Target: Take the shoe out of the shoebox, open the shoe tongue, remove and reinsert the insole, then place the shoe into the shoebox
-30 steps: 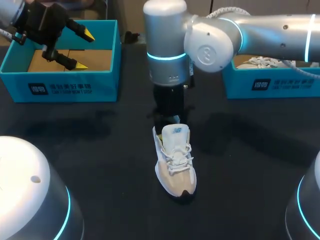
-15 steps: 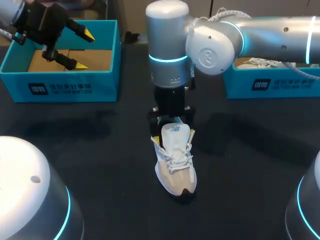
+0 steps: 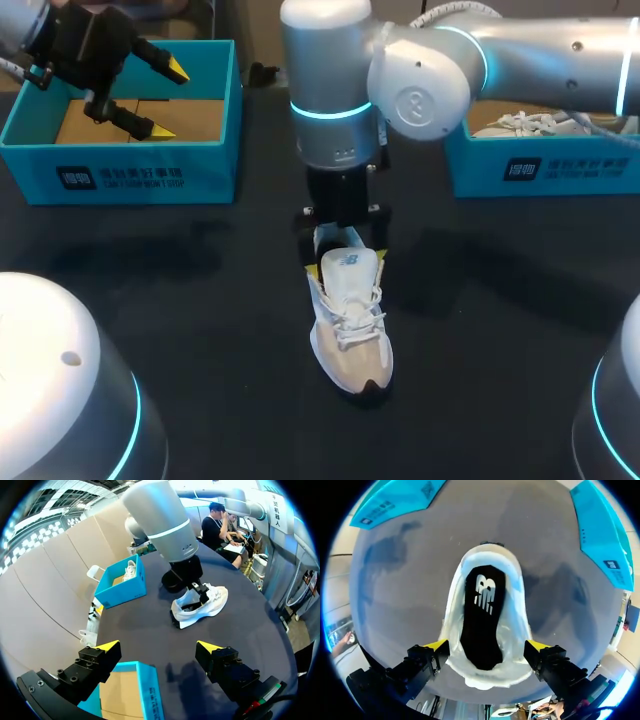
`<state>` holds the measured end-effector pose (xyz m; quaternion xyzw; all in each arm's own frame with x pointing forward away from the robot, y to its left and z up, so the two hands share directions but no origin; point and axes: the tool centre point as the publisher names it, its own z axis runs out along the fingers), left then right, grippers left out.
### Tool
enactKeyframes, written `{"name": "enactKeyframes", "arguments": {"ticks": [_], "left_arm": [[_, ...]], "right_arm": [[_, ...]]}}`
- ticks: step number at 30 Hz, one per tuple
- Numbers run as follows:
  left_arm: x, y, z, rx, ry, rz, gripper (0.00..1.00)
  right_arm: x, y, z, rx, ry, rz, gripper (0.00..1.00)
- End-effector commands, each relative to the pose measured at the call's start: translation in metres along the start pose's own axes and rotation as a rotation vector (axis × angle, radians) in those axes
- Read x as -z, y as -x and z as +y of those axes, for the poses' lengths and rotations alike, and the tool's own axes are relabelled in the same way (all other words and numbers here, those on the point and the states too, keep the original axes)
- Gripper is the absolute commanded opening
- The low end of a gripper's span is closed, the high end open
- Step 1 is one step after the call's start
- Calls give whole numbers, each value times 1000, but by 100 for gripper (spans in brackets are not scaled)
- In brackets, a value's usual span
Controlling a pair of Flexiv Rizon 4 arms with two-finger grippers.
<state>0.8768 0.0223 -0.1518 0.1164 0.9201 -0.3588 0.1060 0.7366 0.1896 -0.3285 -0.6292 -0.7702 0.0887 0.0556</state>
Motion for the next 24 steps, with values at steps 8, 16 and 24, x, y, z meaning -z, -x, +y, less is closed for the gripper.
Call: {"name": "enactKeyframes", "arguments": {"ticks": [8,16,24], "left_arm": [[0,0,0,0,4,1,100],[0,0,0,0,4,1,100],[0,0,0,0,4,1,100]], "right_arm": [[34,11,-4,-3,52,-50,100],[55,-1,-21,7,61,-68,100],[62,-9,-52,-30,42,-77,100]]}}
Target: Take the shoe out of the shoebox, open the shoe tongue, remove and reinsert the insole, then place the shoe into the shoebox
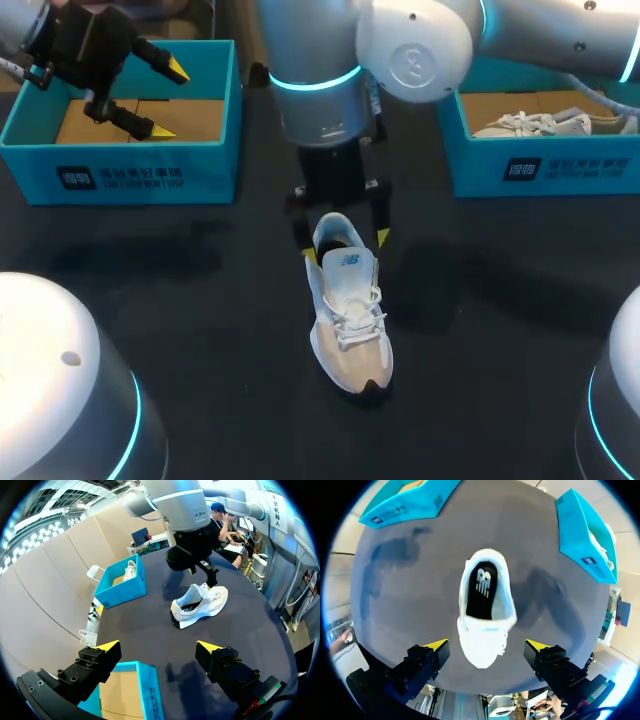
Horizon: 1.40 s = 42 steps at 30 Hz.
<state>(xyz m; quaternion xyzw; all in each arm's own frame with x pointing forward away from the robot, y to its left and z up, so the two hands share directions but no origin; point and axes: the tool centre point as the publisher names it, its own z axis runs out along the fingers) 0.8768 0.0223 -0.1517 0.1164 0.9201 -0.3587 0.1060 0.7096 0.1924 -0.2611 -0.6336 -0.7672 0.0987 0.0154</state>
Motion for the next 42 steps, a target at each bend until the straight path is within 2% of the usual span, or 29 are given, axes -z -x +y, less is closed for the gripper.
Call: {"name": "enactKeyframes", "arguments": {"ticks": [1,3,4,5,7,8,15,23,30,35,39,42], "left_arm": [[0,0,0,0,3,1,100],[0,0,0,0,3,1,100],[0,0,0,0,3,1,100],[0,0,0,0,3,1,100],[0,0,0,0,3,1,100],[0,0,0,0,3,1,100],[0,0,0,0,3,1,100],[0,0,0,0,3,1,100],[0,0,0,0,3,1,100],[0,0,0,0,3,1,100],[0,0,0,0,3,1,100],[0,0,0,0,3,1,100]], "right_arm": [[1,-2,-15,-14,6,-3,100],[-1,-5,-22,-23,-4,3,100],[-3,-6,-24,-23,-5,4,91],[-4,-6,-26,-31,-6,7,65],[-9,-7,-28,-33,-11,5,48],[-12,-7,-28,-33,-19,-1,45],[-27,-4,-19,-25,-22,3,46],[-47,5,1,-15,-23,1,47],[-61,12,14,-2,-26,3,43],[-60,9,20,14,-22,8,38],[-52,11,17,13,-9,-2,33],[-48,10,22,15,12,1,33]]}}
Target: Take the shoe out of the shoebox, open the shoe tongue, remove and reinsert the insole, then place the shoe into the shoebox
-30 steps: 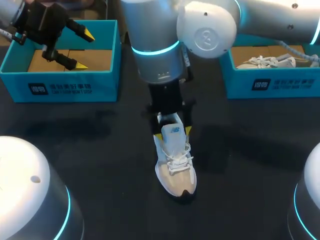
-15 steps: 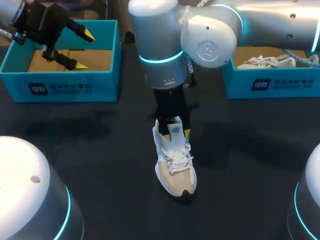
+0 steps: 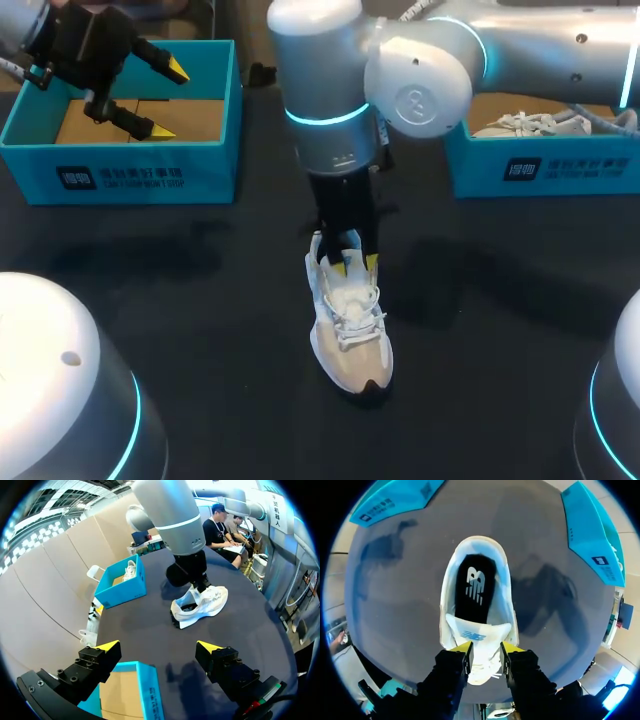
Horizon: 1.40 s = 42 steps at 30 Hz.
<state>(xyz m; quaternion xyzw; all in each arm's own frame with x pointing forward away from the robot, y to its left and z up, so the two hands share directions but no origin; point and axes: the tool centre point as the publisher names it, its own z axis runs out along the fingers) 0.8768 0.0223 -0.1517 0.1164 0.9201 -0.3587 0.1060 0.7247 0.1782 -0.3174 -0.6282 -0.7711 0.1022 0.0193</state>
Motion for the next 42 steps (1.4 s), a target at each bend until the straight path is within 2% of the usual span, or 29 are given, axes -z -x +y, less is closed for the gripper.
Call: {"name": "enactKeyframes", "arguments": {"ticks": [1,5,8,12,19,26,31,36,38,42], "left_arm": [[0,0,0,0,3,1,100],[0,0,0,0,3,1,100],[0,0,0,0,3,1,100],[0,0,0,0,3,1,100],[0,0,0,0,3,1,100],[0,0,0,0,3,1,100],[0,0,0,0,3,1,100],[0,0,0,0,3,1,100],[0,0,0,0,3,1,100],[0,0,0,0,3,1,100]], "right_arm": [[6,-2,2,4,26,6,33],[-2,-6,12,25,32,23,33],[-6,-7,15,37,39,33,25],[-6,-4,15,46,50,44,29],[7,4,9,49,68,21,36],[-7,1,18,91,65,56,38],[-9,0,20,117,87,75,39],[9,10,17,160,155,27,39],[19,14,17,214,200,8,45],[31,21,24,362,247,-55,48]]}}
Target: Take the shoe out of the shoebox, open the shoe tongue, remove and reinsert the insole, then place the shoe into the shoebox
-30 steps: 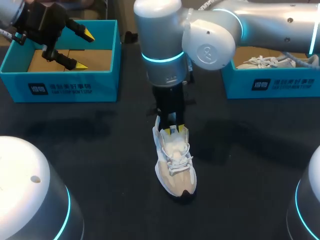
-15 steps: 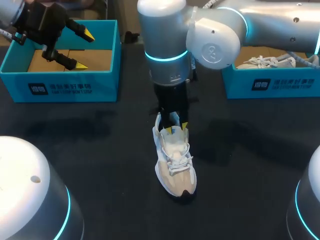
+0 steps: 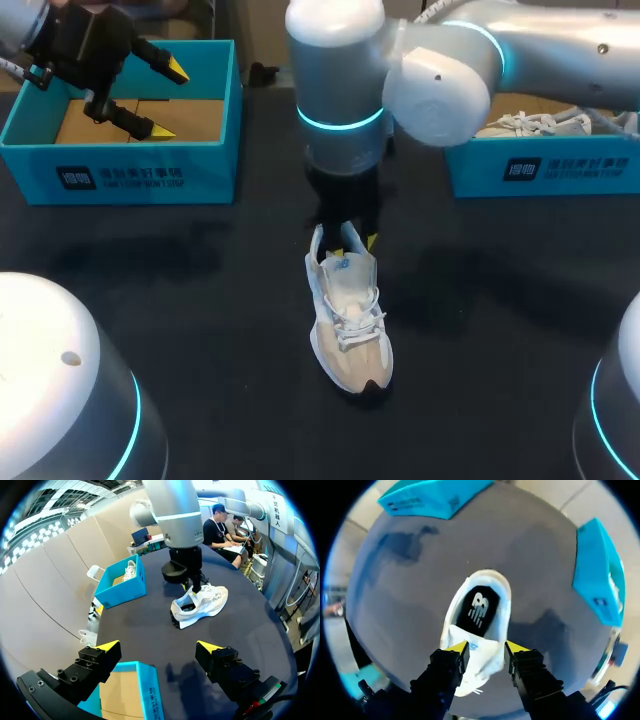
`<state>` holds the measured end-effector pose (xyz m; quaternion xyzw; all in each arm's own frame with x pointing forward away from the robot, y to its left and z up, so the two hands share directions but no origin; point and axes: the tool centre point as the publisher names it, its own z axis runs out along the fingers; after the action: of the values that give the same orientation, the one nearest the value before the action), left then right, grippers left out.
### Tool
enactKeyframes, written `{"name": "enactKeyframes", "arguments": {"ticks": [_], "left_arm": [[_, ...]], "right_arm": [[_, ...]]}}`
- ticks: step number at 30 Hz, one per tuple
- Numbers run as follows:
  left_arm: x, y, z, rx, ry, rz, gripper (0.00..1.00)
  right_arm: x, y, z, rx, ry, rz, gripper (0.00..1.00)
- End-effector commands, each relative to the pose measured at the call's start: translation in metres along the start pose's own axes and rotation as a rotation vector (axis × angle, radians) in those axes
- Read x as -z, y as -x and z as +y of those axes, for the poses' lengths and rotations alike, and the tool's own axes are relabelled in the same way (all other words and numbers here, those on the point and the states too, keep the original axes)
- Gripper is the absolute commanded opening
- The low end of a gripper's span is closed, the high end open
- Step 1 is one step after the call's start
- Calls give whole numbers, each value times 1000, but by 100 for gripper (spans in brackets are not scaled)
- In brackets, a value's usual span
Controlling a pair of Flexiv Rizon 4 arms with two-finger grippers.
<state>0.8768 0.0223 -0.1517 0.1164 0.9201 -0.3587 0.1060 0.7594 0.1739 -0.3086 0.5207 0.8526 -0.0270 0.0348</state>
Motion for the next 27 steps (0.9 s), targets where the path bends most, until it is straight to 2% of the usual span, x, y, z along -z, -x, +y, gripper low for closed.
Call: {"name": "enactKeyframes", "arguments": {"ticks": [1,4,6,9,11,12,19,27], "left_arm": [[0,0,0,0,3,1,100],[0,0,0,0,3,1,100],[0,0,0,0,3,1,100],[0,0,0,0,3,1,100],[0,0,0,0,3,1,100],[0,0,0,0,3,1,100],[0,0,0,0,3,1,100],[0,0,0,0,3,1,100]], "right_arm": [[21,9,-2,146,55,-43,48],[28,15,6,275,68,-84,50],[32,18,12,355,72,-106,62],[36,23,20,471,84,-132,73],[40,24,26,552,100,-144,85],[41,24,29,586,100,-152,98],[39,27,49,764,107,-211,100],[19,20,71,921,124,-213,100]]}}
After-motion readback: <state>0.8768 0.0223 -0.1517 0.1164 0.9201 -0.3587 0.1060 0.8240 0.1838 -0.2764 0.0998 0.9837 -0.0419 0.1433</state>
